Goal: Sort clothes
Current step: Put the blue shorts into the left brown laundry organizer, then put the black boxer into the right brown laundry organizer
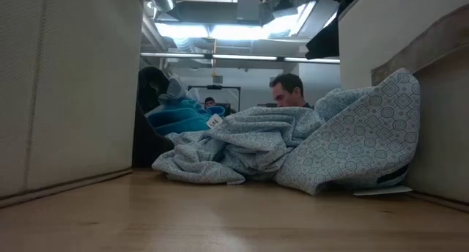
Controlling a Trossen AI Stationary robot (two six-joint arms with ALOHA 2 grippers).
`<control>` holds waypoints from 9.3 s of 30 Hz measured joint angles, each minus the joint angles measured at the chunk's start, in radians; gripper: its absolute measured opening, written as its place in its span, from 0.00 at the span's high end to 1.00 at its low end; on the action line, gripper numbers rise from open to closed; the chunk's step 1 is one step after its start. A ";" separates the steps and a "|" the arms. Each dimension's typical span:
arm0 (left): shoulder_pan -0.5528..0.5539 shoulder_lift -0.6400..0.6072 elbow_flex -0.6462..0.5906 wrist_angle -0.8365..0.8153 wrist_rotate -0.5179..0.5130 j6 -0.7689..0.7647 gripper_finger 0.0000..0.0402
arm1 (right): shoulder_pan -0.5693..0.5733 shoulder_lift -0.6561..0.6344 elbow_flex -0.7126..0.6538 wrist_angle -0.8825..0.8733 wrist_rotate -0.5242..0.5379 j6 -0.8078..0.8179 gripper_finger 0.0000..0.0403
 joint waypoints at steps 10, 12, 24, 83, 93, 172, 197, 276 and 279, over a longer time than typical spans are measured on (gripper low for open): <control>0.169 0.184 0.000 0.234 0.170 0.180 0.55 | 0.000 0.000 0.000 -0.003 0.000 0.000 0.36; 0.191 0.209 0.000 0.255 0.201 0.215 0.55 | 0.000 0.000 0.000 -0.003 0.000 0.000 0.36; 0.243 0.446 0.211 -0.165 0.215 0.264 0.55 | 0.000 0.000 0.001 -0.001 0.000 -0.023 0.36; 0.249 0.594 0.262 -0.254 0.331 0.160 0.94 | 0.000 0.000 0.000 -0.004 -0.008 -0.026 0.36; 0.179 0.422 0.262 -0.193 0.166 0.187 0.92 | 0.000 0.000 0.000 -0.003 -0.008 -0.026 0.36; -0.753 0.364 -0.030 -0.823 0.275 -1.209 0.92 | 0.000 0.026 0.001 0.014 -0.008 0.004 0.36; -0.666 0.241 -0.247 -0.567 0.498 -1.119 0.55 | 0.000 0.026 0.000 0.024 -0.008 -0.001 0.36; -0.107 -0.281 -0.812 0.868 -0.104 0.381 0.55 | -0.322 0.908 0.710 -0.437 -0.067 0.054 0.36; -0.105 -0.280 -0.812 0.869 -0.104 0.383 0.55 | -0.329 0.946 0.710 -0.443 -0.021 0.054 0.36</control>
